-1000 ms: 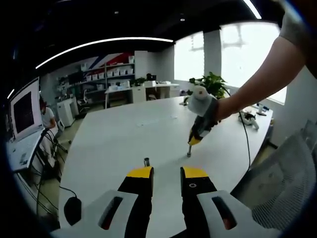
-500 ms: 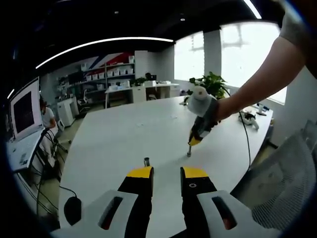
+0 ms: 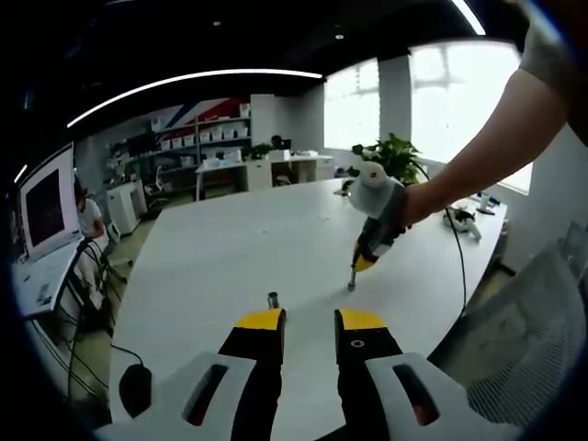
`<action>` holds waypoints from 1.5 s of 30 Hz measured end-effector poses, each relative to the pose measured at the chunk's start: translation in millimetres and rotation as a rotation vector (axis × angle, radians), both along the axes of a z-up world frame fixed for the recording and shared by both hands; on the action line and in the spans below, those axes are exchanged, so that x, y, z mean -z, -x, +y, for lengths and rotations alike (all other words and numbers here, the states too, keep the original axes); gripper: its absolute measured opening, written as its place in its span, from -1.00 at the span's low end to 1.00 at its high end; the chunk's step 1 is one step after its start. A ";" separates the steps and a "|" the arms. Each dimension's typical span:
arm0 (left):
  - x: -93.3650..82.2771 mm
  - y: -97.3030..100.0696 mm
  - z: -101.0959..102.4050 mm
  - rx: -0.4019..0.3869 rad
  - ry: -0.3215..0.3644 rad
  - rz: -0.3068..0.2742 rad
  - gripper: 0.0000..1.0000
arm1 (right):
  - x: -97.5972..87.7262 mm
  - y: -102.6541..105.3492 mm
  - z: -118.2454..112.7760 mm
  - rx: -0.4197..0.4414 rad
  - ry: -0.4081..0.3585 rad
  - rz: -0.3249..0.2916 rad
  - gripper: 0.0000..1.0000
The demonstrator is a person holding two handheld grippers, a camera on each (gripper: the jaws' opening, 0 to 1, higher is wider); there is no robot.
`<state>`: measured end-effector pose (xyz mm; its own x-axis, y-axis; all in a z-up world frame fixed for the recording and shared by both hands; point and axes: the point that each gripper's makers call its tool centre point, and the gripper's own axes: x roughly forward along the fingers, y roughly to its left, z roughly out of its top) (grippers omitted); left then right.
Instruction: Place the washer onto the threaded stud by aligning its center hole with the stud, sliding it down to the base, and recovering from edge contact or off-axis alignment until the washer reaches the visible bottom stop.
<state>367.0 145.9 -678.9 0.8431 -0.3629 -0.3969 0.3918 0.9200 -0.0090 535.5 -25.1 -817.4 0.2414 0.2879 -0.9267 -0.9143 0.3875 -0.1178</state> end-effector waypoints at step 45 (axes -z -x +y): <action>-0.2 3.3 -8.1 0.037 -0.013 -0.005 -0.61 | -40.6 23.4 -23.4 0.172 -0.196 -0.140 -0.62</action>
<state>363.7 137.8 -678.7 0.8312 -0.3884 -0.3977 0.4252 0.9051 0.0047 512.0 -48.5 -776.8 0.4238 0.4013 -0.8120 -0.8132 0.5634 -0.1460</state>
